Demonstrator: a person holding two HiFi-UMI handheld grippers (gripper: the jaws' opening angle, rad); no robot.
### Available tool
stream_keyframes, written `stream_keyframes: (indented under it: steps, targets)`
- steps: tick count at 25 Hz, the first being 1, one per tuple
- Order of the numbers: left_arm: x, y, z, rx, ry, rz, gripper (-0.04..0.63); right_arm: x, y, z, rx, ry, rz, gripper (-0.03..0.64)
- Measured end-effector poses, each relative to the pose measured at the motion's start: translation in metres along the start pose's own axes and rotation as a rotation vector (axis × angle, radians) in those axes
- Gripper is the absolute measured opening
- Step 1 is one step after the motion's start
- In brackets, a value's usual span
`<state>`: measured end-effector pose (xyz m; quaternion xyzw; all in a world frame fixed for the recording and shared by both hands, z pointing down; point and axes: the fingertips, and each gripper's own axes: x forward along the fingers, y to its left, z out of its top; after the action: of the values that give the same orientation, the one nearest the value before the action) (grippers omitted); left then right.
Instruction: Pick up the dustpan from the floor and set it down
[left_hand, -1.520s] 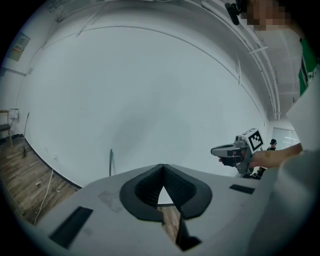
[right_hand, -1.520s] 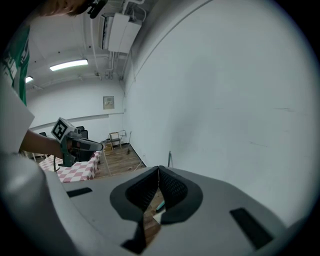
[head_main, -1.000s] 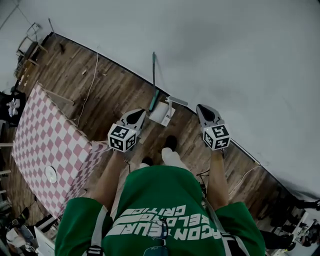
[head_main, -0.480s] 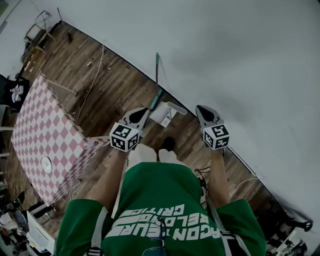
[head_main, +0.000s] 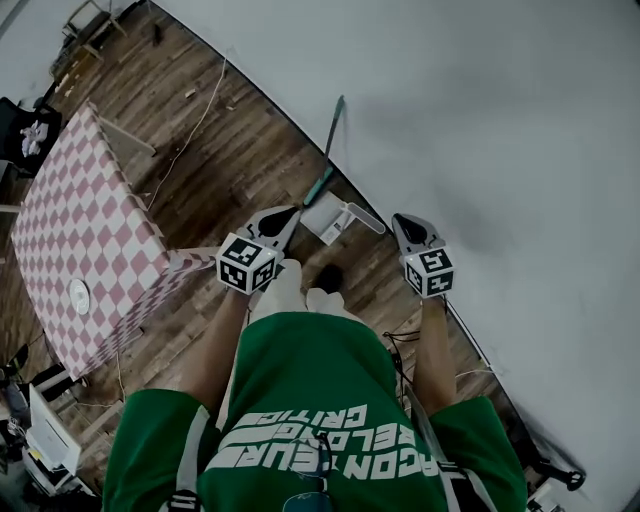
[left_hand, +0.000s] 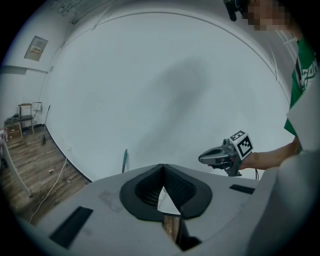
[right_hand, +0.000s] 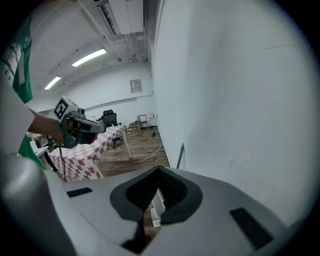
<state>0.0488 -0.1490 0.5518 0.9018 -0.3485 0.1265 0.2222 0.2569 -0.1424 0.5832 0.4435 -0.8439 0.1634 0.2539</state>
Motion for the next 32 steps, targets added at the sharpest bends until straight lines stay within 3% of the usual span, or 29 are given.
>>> stream_keyframes:
  steps: [10,13,22,32]
  targets:
    - [-0.005,0.035,0.003,-0.042,-0.015,0.039,0.003,0.061,0.004,-0.027,-0.106,0.216,0.108,0.016]
    - [-0.007,0.044,0.002,-0.049,-0.018,0.046,0.003,0.085,0.013,-0.048,-0.157,0.323,0.157,0.135]
    - [-0.007,0.063,0.002,-0.070,-0.029,0.073,0.003,0.149,0.031,-0.103,-0.246,0.575,0.251,0.233]
    - [-0.009,0.079,0.000,-0.074,-0.014,0.084,0.003,0.195,0.040,-0.139,-0.294,0.772,0.283,0.236]
